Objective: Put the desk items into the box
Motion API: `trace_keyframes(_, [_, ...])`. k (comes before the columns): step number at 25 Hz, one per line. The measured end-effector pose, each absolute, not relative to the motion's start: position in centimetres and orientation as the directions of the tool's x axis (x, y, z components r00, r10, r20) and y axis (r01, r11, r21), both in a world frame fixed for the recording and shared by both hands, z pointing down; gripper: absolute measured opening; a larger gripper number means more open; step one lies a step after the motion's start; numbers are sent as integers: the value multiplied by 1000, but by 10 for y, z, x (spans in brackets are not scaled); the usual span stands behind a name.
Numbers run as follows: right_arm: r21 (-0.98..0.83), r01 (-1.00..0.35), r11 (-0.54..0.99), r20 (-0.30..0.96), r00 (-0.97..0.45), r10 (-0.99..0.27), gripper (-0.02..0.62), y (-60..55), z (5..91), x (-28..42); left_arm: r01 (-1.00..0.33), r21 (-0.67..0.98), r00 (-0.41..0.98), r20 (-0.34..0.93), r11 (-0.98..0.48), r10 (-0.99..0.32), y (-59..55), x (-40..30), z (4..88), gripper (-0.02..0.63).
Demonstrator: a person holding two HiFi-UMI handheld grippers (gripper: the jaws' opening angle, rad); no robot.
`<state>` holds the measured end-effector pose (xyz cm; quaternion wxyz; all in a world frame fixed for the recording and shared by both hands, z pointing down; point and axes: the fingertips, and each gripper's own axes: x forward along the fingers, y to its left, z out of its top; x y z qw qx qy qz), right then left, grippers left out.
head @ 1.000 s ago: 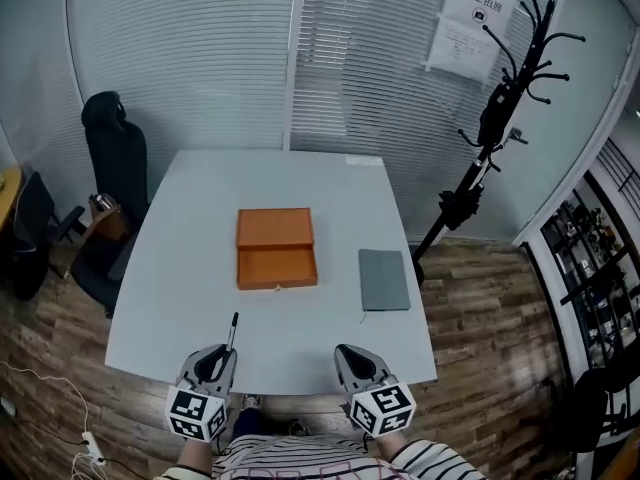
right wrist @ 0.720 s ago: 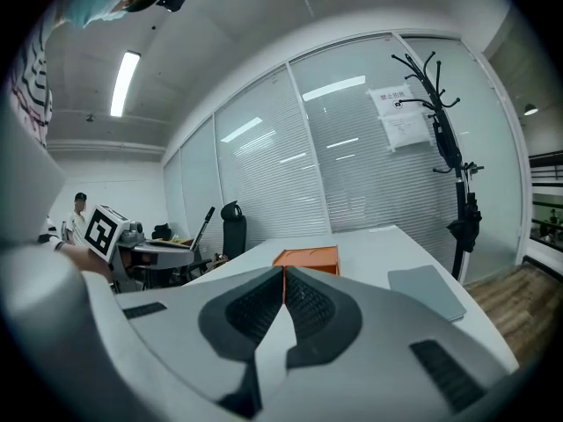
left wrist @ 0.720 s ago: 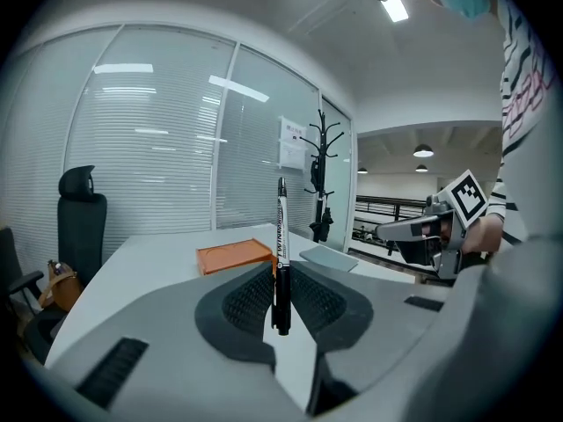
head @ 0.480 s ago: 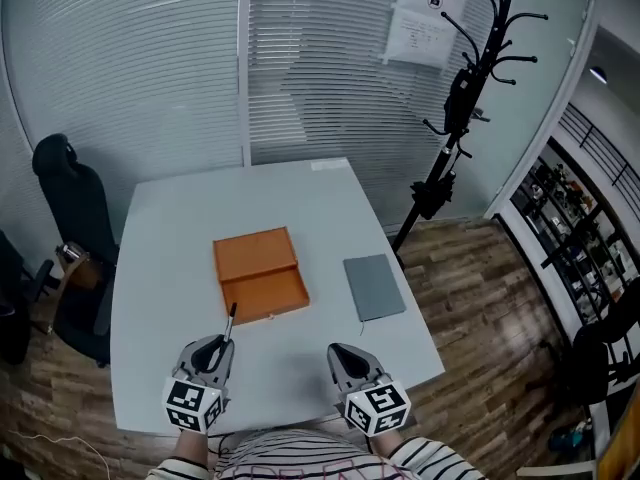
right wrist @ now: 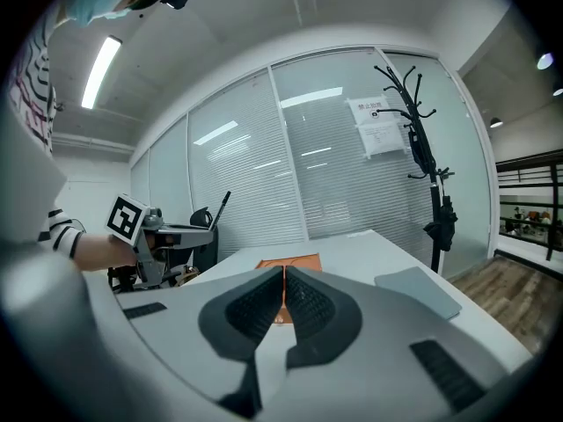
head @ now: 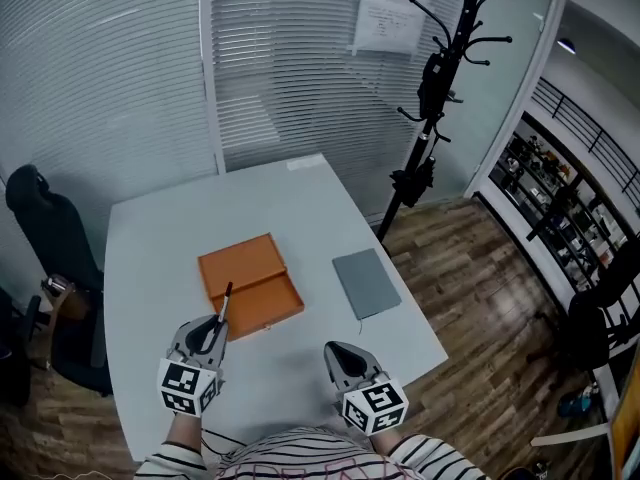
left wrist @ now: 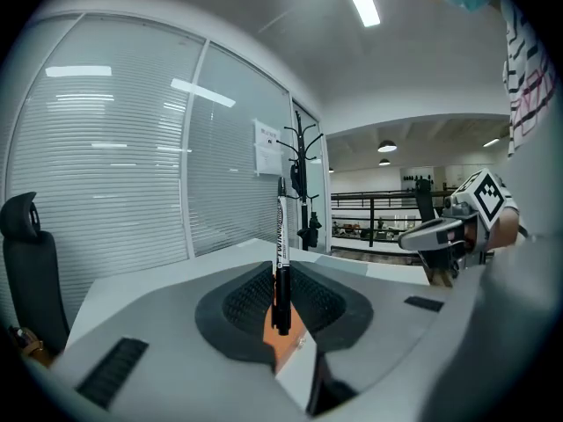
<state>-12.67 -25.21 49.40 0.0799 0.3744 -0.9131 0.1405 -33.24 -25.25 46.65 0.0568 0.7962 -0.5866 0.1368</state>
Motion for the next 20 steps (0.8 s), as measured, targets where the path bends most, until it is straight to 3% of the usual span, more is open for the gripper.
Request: trace_keyframes(20, [-209,-770,602,320,-636,-702,26,-249,516,-118,-896,-67,366,451,-440,-814,-329,-330,531,72])
